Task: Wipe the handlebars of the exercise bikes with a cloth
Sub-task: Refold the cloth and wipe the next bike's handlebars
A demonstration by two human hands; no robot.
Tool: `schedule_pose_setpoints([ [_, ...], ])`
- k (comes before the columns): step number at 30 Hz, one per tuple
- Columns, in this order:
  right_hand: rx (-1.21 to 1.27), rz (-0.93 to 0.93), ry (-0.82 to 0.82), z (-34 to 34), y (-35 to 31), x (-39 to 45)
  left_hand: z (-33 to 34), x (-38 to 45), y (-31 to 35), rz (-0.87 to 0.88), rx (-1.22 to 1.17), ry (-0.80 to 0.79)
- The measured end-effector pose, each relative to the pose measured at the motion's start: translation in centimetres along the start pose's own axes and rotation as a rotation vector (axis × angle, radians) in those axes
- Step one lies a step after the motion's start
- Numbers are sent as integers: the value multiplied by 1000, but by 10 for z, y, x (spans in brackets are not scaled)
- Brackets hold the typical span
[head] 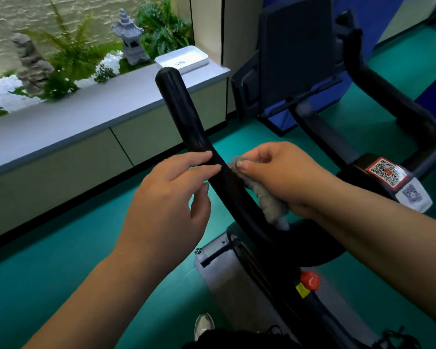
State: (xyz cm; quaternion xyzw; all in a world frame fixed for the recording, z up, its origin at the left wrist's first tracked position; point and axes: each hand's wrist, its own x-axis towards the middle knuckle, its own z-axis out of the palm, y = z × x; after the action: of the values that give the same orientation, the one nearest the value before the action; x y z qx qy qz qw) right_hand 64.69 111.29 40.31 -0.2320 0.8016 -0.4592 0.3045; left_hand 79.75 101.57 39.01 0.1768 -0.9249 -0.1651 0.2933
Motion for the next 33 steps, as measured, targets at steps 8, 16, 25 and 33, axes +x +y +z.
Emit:
schedule_pose_setpoints([
  [8,3,125,-125,-8,11,-14,0,3,-15,29,-35,12],
  [16,272,51,-29,11,-24,12,2,-10,-1,-24,-23,36],
  [25,363,33,31,21,-28,19,1,-18,8,-75,39,-11],
  [33,418,36,-17,11,-4,3,0,-17,7,-98,3,-15],
])
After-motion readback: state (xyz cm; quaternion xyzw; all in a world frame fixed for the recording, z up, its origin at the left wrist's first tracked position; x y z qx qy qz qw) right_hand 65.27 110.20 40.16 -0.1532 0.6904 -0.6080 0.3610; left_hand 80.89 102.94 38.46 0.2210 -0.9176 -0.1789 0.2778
